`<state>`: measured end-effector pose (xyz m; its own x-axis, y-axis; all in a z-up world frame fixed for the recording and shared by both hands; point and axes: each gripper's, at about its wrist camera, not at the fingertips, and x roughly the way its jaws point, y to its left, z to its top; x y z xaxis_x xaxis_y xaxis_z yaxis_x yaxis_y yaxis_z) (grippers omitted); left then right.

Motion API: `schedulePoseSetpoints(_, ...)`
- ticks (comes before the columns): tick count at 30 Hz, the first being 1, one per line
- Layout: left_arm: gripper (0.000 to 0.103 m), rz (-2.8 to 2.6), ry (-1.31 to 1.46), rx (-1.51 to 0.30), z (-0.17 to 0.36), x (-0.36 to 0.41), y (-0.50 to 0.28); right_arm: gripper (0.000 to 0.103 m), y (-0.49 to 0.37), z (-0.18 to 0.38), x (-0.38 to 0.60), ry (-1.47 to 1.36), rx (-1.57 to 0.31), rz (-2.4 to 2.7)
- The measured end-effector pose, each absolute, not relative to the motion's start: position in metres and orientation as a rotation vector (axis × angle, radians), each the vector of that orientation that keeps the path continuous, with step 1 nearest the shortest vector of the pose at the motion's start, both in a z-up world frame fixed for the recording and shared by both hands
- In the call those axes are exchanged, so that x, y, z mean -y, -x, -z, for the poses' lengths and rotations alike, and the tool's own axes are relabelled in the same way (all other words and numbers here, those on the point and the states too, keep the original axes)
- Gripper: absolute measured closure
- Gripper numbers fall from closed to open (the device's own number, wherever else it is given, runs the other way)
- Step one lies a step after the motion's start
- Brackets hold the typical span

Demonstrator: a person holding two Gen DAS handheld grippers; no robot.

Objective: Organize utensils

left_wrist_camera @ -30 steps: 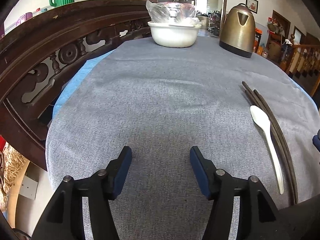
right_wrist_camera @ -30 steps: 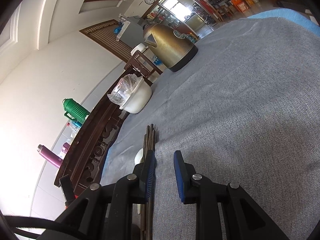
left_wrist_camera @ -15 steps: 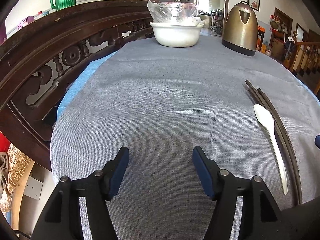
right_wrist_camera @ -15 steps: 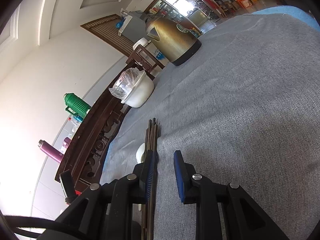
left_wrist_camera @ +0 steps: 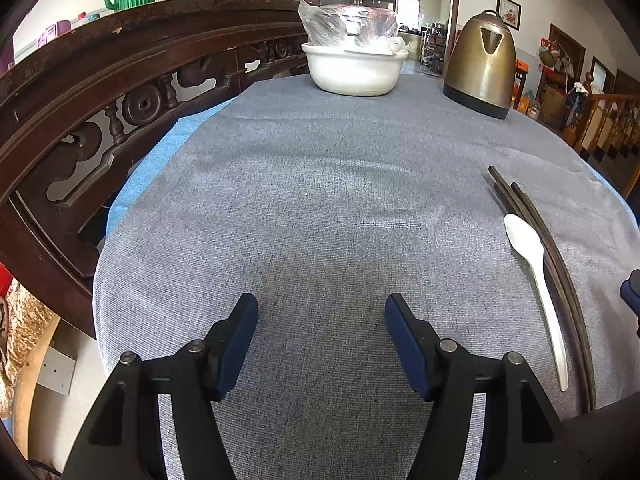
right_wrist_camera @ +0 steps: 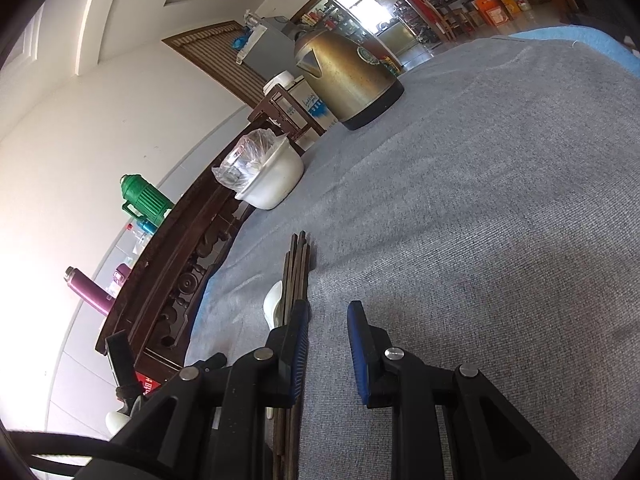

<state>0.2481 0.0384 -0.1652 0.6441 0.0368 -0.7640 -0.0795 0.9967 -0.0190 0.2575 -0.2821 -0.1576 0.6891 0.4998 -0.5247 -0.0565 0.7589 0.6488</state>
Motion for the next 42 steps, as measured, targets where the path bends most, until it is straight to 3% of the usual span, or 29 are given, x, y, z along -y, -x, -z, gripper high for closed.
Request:
schedulePoseSetpoints(18,0.036,0.173,0.132,-0.841,0.165,-0.038,-0.248,0.080,-0.254,0.162,0.298,-0.707,-0.765,-0.214)
schedulePoseSetpoints(29,0.036,0.284,0.137,-0.837,0.164,-0.035,-0.248,0.080,-0.286,0.148,0.269,-0.719,-0.909,-0.420)
schedulePoseSetpoints(37,0.035,0.318,0.144,-0.847,0.164,-0.036,-0.250,0.080,-0.326,0.175,0.249,-0.746,-1.061,-0.540)
schedulePoseSetpoints(42,0.035,0.365,0.125,-0.885,0.161,-0.029,-0.262,0.071,-0.336,0.189,0.248,-0.762,-1.095,-0.551)
